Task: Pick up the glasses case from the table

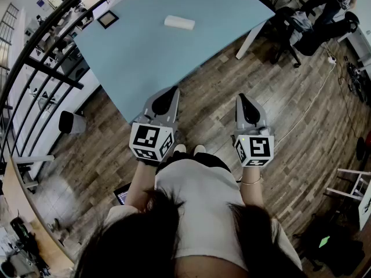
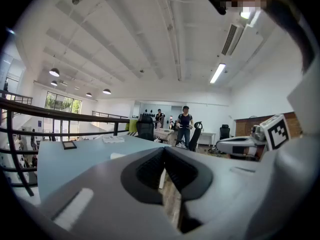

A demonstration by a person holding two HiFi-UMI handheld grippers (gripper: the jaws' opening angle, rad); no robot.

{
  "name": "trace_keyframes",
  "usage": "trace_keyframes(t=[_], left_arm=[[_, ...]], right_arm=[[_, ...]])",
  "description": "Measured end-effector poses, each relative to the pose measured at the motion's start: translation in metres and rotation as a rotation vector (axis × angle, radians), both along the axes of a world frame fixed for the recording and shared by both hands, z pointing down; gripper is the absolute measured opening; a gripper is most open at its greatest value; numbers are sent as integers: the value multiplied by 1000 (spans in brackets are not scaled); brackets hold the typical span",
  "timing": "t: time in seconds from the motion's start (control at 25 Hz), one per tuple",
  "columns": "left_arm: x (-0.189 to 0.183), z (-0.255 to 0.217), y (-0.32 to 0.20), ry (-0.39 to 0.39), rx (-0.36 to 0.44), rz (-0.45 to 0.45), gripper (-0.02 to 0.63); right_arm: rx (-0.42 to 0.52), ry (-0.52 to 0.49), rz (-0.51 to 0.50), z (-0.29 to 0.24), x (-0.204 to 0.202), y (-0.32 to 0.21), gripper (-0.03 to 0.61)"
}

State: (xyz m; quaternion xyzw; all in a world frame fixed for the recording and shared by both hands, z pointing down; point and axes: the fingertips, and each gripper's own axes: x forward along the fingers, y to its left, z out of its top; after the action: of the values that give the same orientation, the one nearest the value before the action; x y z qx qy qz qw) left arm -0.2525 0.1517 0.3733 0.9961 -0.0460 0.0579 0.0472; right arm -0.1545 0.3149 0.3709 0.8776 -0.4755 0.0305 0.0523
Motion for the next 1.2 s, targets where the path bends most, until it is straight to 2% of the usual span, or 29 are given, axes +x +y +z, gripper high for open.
trace_keyframes(t=[0.44, 0.68, 0.96, 1.2], left_arm=[[11, 8, 22, -11, 2, -51, 58], [27, 17, 14, -36, 1, -65, 58], [70, 23, -15, -38, -7, -76, 58], [124, 19, -57, -34, -5, -64, 58]], right_arm=[[40, -38, -49, 7, 23, 21, 5], [36, -79, -71, 21, 42, 9, 5], [39, -80, -78, 23, 86, -20, 5], [51, -71, -67, 16, 139, -59, 5]])
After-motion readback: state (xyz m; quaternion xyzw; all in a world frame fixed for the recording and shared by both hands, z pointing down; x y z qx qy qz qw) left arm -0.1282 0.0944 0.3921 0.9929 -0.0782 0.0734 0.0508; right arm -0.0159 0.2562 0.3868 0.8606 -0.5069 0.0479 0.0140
